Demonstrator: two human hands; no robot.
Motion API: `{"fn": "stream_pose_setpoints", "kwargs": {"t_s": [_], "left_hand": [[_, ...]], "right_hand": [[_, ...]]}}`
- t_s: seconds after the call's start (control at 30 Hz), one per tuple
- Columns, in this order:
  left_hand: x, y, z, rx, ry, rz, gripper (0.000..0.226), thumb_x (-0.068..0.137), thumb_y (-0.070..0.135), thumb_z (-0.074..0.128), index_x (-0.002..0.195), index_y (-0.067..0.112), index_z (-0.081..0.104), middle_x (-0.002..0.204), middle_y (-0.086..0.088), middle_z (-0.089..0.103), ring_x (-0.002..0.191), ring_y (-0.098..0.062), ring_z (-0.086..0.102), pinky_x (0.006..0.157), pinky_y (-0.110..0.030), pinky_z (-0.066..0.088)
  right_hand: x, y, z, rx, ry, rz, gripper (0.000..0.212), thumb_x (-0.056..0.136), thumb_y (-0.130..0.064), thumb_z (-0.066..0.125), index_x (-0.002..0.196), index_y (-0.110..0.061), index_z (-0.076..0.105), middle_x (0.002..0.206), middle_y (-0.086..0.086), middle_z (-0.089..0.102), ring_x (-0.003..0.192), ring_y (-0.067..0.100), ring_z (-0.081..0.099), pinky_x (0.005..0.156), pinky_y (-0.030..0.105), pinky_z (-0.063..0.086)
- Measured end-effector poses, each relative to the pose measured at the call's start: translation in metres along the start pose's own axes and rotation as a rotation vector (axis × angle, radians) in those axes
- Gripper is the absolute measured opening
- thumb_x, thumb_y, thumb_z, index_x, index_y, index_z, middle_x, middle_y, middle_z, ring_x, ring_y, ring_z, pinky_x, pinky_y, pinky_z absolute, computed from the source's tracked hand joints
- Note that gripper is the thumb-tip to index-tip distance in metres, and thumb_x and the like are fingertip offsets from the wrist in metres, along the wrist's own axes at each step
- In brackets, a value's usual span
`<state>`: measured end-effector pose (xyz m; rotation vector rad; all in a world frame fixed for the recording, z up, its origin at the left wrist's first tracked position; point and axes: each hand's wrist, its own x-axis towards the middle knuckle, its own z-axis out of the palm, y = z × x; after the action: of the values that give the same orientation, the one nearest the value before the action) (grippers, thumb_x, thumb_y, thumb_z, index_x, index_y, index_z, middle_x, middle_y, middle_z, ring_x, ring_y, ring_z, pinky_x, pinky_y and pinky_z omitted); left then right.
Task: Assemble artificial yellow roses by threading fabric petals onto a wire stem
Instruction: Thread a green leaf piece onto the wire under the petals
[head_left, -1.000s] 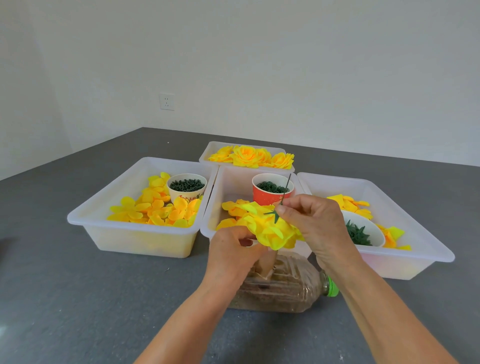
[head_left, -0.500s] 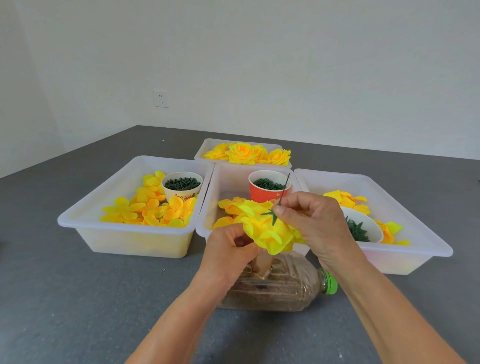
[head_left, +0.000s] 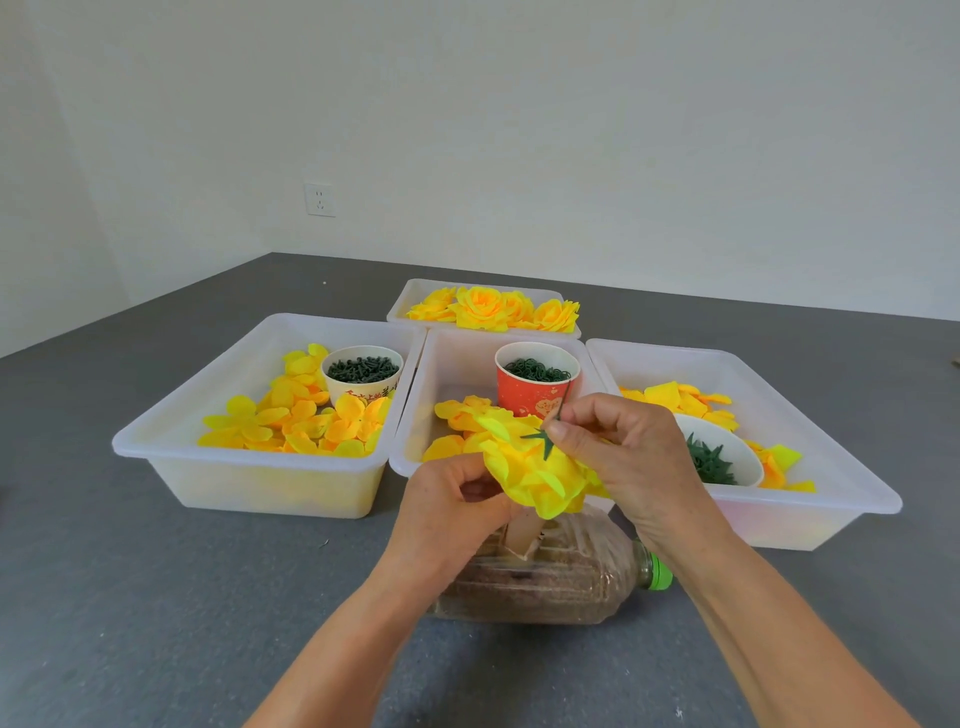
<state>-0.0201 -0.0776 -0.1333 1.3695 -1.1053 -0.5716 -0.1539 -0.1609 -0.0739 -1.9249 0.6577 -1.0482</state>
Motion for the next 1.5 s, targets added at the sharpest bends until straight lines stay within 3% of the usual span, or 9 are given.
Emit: {"fn": "stream_pose_setpoints", "kwargs": {"t_s": [0.2,0.37,0.7,0.87,0.97,1.07,1.2,1.33,1.5], "left_hand": [[0.001,-0.001,-0.001,-0.003,-0.002,-0.018,0.021,0.07,0.014,0.077,0.081,0.032,0.075,0.082,0.007,0.074,0.083,-0.011,0.068,0.078,-0.028,0.055],[0.0,0.0,-0.002,0.023,-0.029,-0.045,0.02,0.069,0.017,0.08,0.085,0.008,0.072,0.084,-0.014,0.071,0.086,-0.034,0.064,0.083,-0.049,0.051],[0.001,0.001,-0.003,0.057,-0.062,-0.024,0.022,0.071,0.018,0.079,0.089,0.008,0.071,0.089,-0.013,0.07,0.09,-0.034,0.064,0.083,-0.052,0.051],[-0.001,0.005,0.0,-0.063,-0.029,-0.011,0.012,0.076,0.015,0.076,0.085,0.023,0.074,0.085,-0.007,0.073,0.081,-0.016,0.064,0.082,-0.042,0.052],[-0.001,0.007,0.003,-0.103,0.006,-0.024,0.008,0.076,0.011,0.074,0.079,0.018,0.075,0.084,-0.014,0.072,0.078,-0.016,0.061,0.08,-0.043,0.052],[-0.001,0.012,0.005,-0.14,0.007,-0.052,0.008,0.074,0.006,0.075,0.072,0.014,0.075,0.08,-0.017,0.07,0.075,-0.017,0.058,0.075,-0.034,0.048],[0.0,0.017,0.007,-0.209,0.007,-0.099,0.02,0.074,-0.004,0.072,0.068,0.015,0.071,0.064,0.01,0.068,0.064,-0.001,0.059,0.062,-0.012,0.047],[0.001,0.019,0.006,-0.218,0.001,-0.137,0.016,0.075,-0.005,0.071,0.07,0.011,0.072,0.064,0.007,0.069,0.062,-0.002,0.059,0.062,-0.012,0.048],[0.002,0.019,0.0,-0.147,-0.045,-0.133,0.016,0.075,0.003,0.074,0.071,0.018,0.074,0.072,0.005,0.072,0.069,-0.003,0.062,0.066,-0.012,0.05]], "right_hand": [[-0.001,0.002,0.002,-0.005,-0.004,-0.033,0.024,0.08,-0.009,0.07,0.066,-0.029,0.068,0.062,-0.019,0.065,0.06,-0.009,0.055,0.059,0.006,0.041],[0.004,-0.002,-0.001,-0.009,0.04,-0.043,0.022,0.08,-0.011,0.07,0.067,-0.029,0.068,0.062,-0.019,0.066,0.062,-0.006,0.057,0.061,0.011,0.044],[0.006,-0.007,0.0,-0.033,0.034,-0.04,0.021,0.08,-0.012,0.07,0.069,-0.029,0.069,0.069,-0.012,0.069,0.067,-0.001,0.061,0.064,0.014,0.048],[0.006,-0.008,-0.001,-0.039,0.026,-0.035,0.022,0.08,-0.012,0.07,0.068,-0.03,0.068,0.069,-0.014,0.069,0.068,-0.002,0.061,0.066,0.018,0.048],[0.007,-0.01,0.0,-0.032,0.028,-0.038,0.022,0.08,-0.011,0.07,0.068,-0.028,0.069,0.072,-0.009,0.07,0.069,0.002,0.061,0.067,0.023,0.049],[0.011,-0.016,-0.002,0.012,0.053,-0.036,0.021,0.08,-0.01,0.07,0.068,-0.027,0.069,0.067,-0.009,0.07,0.066,0.004,0.06,0.066,0.027,0.049],[0.017,-0.023,-0.006,0.029,0.075,-0.056,0.022,0.081,-0.009,0.069,0.068,-0.027,0.068,0.06,-0.017,0.066,0.059,-0.005,0.054,0.058,0.013,0.043],[0.022,-0.03,-0.009,0.061,0.11,-0.065,0.022,0.081,-0.008,0.069,0.067,-0.024,0.068,0.059,-0.014,0.064,0.056,-0.005,0.052,0.056,0.011,0.042],[0.024,-0.032,-0.013,0.14,0.117,-0.052,0.016,0.081,-0.01,0.069,0.069,-0.021,0.069,0.058,-0.01,0.064,0.055,0.002,0.051,0.055,0.016,0.042]]}}
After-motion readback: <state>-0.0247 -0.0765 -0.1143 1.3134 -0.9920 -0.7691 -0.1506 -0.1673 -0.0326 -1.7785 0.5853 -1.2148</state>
